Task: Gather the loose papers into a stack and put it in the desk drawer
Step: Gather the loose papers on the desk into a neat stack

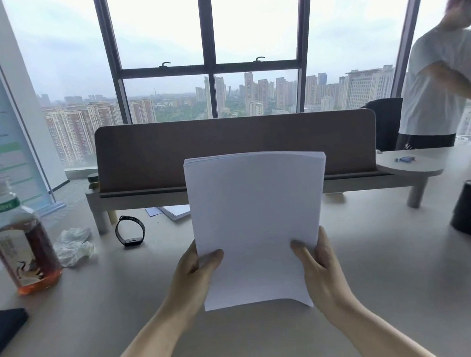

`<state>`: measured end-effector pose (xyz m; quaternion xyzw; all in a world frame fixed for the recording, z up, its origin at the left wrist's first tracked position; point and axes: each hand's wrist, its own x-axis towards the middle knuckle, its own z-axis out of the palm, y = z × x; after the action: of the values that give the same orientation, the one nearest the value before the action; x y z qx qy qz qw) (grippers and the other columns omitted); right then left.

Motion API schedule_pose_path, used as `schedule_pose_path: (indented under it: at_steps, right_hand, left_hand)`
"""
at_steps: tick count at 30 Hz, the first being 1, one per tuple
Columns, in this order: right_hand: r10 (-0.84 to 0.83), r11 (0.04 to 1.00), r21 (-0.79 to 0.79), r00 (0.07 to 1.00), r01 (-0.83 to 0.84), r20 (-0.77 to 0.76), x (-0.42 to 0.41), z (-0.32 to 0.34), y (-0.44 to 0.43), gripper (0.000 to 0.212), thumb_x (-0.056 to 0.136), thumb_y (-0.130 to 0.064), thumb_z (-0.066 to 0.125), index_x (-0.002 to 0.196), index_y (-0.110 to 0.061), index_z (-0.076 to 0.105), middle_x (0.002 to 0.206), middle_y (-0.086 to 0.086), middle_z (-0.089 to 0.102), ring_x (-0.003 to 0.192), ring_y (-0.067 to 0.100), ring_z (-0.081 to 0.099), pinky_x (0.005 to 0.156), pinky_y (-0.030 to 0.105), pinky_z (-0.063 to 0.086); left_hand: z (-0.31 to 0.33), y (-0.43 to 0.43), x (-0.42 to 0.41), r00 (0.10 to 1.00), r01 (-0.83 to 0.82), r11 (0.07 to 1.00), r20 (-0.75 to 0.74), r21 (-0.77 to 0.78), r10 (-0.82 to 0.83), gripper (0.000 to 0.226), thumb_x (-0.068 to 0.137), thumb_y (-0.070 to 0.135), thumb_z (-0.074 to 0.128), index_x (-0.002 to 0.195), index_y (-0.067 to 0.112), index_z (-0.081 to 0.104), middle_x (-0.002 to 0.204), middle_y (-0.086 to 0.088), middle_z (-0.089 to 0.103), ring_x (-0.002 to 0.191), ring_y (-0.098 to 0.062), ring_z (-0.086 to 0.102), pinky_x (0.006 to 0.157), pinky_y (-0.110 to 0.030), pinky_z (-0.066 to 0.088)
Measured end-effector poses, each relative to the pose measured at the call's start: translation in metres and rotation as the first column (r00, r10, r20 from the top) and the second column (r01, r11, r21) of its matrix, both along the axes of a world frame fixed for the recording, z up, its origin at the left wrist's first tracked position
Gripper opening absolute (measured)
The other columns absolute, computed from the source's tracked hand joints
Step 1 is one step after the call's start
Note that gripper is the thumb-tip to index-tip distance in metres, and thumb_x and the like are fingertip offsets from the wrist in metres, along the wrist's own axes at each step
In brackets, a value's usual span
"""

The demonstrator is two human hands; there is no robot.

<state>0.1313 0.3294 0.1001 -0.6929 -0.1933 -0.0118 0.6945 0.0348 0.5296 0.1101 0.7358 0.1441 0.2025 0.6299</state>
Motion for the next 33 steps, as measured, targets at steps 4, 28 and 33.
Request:
schedule_pose_path:
  at_steps: [4, 28, 33]
  right_hand:
    - [-0.004, 1.0, -0.031, 1.0, 0.005, 0.028, 0.001, -0.002, -0.003, 0.019, 0.104, -0.006, 0.048, 0.112, -0.022, 0.056, 0.104, -0.001, 0.075, 0.098, 0.021, 0.071, 0.091, 0.044, 0.056]
    - [-0.147, 0.981, -0.113, 0.982, 0.16, 0.12, -0.006, 0.022, -0.079, 0.012, 0.105, -0.014, 0.047, 0.111, -0.023, 0.049, 0.106, -0.018, 0.076, 0.102, 0.012, 0.071, 0.094, 0.043, 0.054]
    - [-0.141, 0.976, -0.158, 0.989, 0.147, 0.051, -0.019, -0.011, -0.085, 0.014, 0.105, -0.015, 0.047, 0.115, -0.022, 0.051, 0.111, -0.018, 0.077, 0.105, 0.009, 0.072, 0.102, 0.052, 0.054]
  left_hand:
    - [-0.001, -0.003, -0.003, 1.0, -0.016, 1.0, 0.02, 0.007, 0.016, 0.037, 0.105, 0.007, 0.052, 0.132, 0.028, 0.065, 0.12, 0.013, 0.079, 0.115, -0.009, 0.073, 0.106, -0.038, 0.052]
    - [0.021, -0.062, 0.005, 0.989, 0.1, 0.992, 0.103, 0.081, -0.108, 0.045, 0.105, 0.002, 0.051, 0.126, 0.04, 0.062, 0.121, 0.02, 0.077, 0.114, -0.002, 0.072, 0.098, -0.031, 0.053]
    - [-0.014, -0.072, -0.009, 0.992, 0.115, 0.992, 0.054, 0.06, -0.118, 0.042, 0.105, 0.004, 0.052, 0.131, 0.036, 0.063, 0.126, 0.012, 0.077, 0.12, -0.01, 0.071, 0.111, -0.048, 0.049]
